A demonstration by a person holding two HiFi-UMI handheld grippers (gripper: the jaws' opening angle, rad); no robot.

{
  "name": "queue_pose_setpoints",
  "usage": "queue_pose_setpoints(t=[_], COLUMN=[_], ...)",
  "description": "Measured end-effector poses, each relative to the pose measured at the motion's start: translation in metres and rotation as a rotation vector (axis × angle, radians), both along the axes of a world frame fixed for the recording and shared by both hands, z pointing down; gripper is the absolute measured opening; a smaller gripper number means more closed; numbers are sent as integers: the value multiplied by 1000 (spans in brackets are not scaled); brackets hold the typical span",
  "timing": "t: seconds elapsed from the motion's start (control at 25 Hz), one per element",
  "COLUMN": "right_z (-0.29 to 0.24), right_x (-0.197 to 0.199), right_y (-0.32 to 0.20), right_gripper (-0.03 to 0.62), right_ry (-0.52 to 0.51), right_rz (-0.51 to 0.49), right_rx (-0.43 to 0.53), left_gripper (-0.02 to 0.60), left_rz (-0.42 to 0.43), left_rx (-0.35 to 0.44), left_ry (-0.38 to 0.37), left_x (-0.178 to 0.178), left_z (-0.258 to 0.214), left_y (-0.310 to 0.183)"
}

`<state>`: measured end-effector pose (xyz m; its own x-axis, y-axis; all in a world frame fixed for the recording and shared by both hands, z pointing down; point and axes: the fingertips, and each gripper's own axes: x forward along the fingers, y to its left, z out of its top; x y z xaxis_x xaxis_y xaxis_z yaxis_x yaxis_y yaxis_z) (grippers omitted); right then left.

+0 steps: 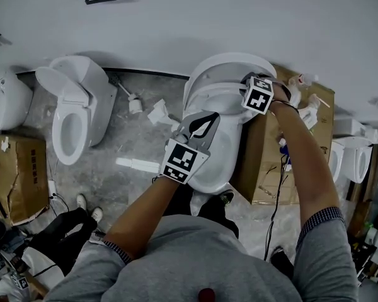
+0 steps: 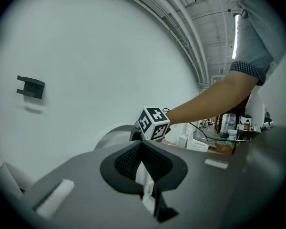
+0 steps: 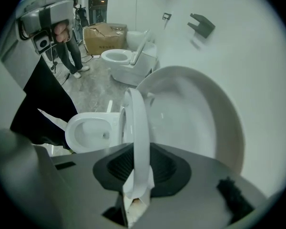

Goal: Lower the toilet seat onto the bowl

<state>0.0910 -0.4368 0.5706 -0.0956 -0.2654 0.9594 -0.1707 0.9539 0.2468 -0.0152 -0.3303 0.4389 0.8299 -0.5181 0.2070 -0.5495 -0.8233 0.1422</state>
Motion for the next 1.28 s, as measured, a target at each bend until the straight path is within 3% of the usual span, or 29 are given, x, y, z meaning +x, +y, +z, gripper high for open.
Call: queue_pose_setpoints(t=[0.48,0.88,1.28], right_z=[0,-4,-5], right_x=[-13,-12,-15], right_y=[22,67,96], right_gripper=[92,105,109], right_ry=[19,-13,-54], right_rz=[21,41,43], right_rx=[-4,-6,9], left_gripper=[8,8,8], left_rz=[37,65,8], left_rx=[-8,5,2], left_ry=[3,11,-4], left_x=[-10,-4,-14], left_z=[1,-2,5], left_y=[9,46,70])
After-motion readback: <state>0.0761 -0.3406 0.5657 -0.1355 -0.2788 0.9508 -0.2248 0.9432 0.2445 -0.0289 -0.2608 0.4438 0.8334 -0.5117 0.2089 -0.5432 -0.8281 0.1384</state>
